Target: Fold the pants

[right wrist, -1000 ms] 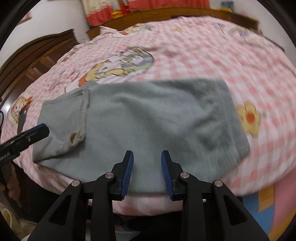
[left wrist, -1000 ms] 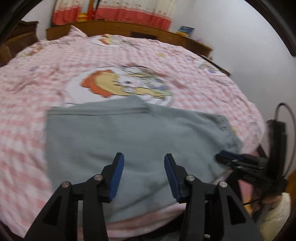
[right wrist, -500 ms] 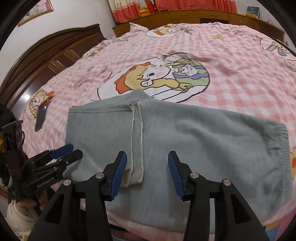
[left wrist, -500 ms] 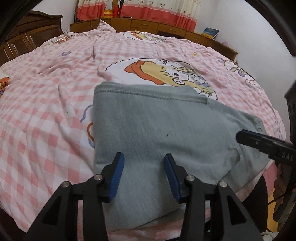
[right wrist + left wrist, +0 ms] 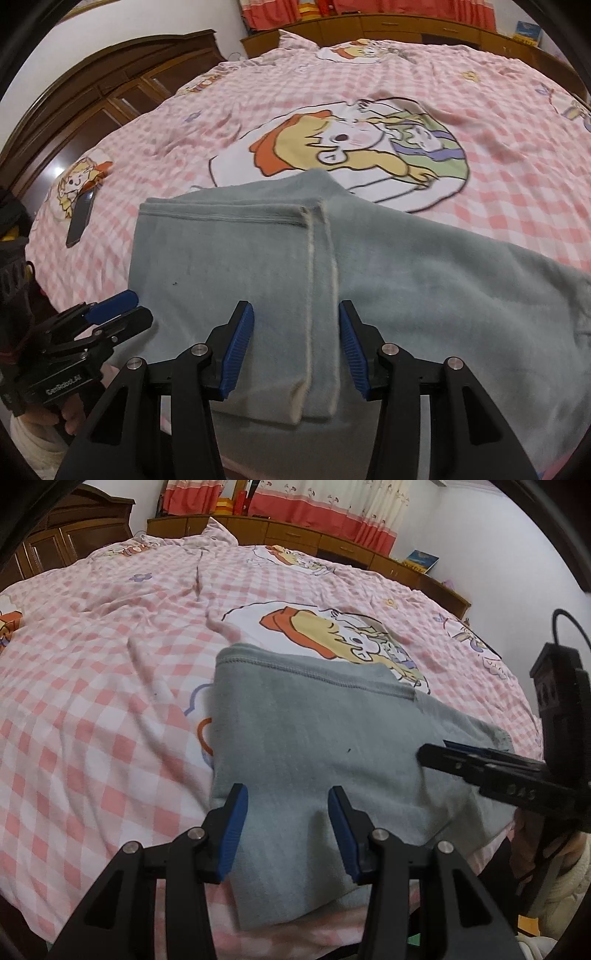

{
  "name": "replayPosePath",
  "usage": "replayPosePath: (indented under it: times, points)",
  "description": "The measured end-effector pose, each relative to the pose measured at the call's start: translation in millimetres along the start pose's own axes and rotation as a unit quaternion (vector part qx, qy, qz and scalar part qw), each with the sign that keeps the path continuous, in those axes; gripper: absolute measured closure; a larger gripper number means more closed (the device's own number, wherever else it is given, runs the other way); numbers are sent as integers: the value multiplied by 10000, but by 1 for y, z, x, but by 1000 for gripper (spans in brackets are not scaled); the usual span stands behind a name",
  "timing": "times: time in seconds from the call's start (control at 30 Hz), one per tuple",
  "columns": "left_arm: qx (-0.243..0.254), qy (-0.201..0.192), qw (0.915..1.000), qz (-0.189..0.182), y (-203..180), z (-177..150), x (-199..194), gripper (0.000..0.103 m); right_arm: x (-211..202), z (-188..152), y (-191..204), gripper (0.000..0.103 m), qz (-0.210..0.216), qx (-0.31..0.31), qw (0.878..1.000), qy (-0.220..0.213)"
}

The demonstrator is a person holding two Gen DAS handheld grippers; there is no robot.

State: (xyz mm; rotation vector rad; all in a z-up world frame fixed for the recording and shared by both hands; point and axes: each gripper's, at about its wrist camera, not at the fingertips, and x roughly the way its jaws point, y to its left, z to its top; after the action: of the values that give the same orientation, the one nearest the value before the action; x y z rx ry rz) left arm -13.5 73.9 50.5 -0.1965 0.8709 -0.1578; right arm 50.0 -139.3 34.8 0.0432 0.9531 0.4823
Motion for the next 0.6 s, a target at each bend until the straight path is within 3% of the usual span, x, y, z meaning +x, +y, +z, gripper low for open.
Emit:
replayPosePath:
  times: [0.07, 0.13, 0.23, 0.6]
  points:
    - [-37, -63, 10000, 47, 2, 0, -5, 56, 4, 0, 6, 55, -60, -109, 9999, -14]
    - [-63, -103, 9998, 166, 4, 0, -9, 56, 5, 0, 13, 79, -184, -298, 9994, -26]
    - [-126, -120, 9995, 276, 10, -1, -14, 55, -1, 3, 23, 97, -394, -480, 9981, -44]
    - [-400, -254, 9974, 543, 26, 1, -28, 55, -66, 31, 52, 98, 299, -306, 9982, -432]
